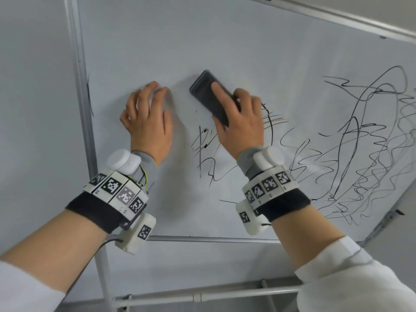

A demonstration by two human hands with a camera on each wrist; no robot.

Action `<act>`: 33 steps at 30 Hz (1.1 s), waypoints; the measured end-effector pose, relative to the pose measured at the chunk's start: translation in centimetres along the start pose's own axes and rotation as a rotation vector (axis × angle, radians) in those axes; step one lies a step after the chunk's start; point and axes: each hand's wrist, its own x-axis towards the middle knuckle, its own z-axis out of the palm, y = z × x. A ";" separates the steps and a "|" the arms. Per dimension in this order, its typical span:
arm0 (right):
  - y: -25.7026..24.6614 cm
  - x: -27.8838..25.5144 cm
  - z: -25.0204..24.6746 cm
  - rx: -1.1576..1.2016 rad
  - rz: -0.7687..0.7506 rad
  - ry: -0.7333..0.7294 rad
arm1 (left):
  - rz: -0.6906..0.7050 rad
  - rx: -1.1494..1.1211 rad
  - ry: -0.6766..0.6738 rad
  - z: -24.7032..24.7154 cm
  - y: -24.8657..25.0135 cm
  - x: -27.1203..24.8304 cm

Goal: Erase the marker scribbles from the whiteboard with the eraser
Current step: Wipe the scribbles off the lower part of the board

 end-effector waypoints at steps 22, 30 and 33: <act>0.3 0.5 -0.2 -0.022 -0.033 -0.023 | -0.030 0.012 0.044 1.1 0.5 -1.0; -0.8 -4.4 0.8 0.047 -0.202 -0.192 | -0.012 -0.015 0.010 0.4 0.1 -0.9; -0.6 -5.1 0.9 0.054 -0.223 -0.233 | -0.006 -0.008 -0.008 0.1 0.0 -0.8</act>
